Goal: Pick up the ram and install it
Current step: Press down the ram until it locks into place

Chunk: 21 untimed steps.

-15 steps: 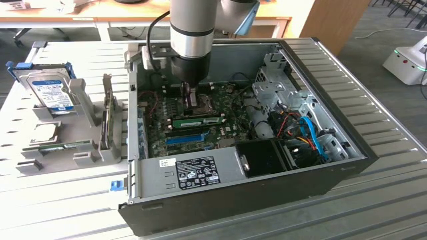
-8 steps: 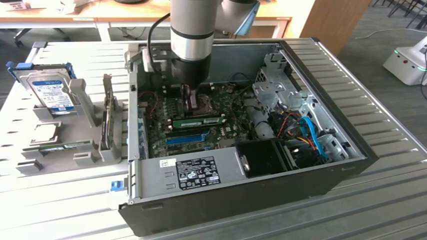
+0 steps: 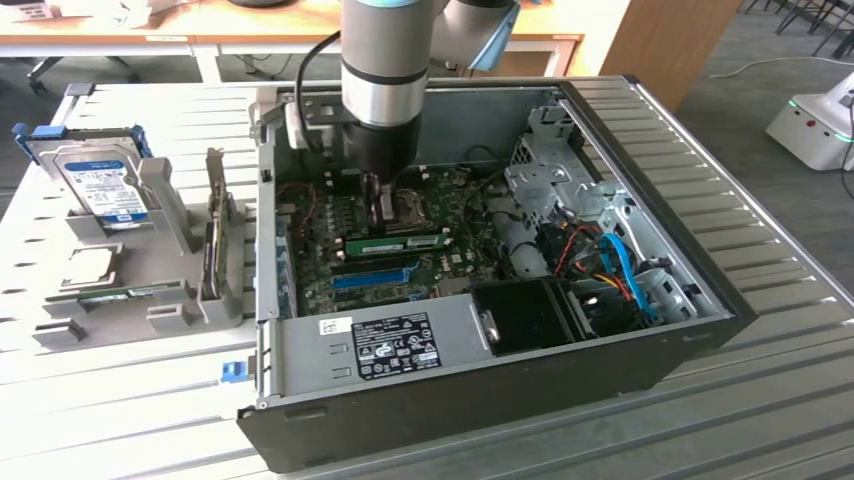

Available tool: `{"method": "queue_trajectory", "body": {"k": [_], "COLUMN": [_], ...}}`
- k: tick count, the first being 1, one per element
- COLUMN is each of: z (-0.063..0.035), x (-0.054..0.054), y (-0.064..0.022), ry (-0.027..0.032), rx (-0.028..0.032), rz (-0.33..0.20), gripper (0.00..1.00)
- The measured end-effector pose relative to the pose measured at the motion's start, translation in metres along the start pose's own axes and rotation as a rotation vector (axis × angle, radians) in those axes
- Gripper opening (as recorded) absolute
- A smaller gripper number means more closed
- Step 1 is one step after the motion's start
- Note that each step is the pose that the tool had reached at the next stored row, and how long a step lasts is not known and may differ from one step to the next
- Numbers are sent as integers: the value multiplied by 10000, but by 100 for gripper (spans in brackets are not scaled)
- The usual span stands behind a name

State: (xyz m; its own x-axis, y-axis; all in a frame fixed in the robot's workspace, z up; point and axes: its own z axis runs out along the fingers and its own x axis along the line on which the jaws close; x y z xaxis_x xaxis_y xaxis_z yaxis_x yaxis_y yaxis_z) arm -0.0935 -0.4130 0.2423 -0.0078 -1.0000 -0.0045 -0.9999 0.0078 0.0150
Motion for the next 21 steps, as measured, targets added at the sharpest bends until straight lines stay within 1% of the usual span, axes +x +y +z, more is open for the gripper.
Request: {"method": "queue_trajectory", "body": {"k": [5, 16, 21], "z": [35, 58, 87], "x": [0, 0, 0], "y": [0, -1, -1], "ry": [2, 2, 1], "rx": [0, -1, 0], "rz": [0, 0, 0], "gripper": [11, 11, 11]}}
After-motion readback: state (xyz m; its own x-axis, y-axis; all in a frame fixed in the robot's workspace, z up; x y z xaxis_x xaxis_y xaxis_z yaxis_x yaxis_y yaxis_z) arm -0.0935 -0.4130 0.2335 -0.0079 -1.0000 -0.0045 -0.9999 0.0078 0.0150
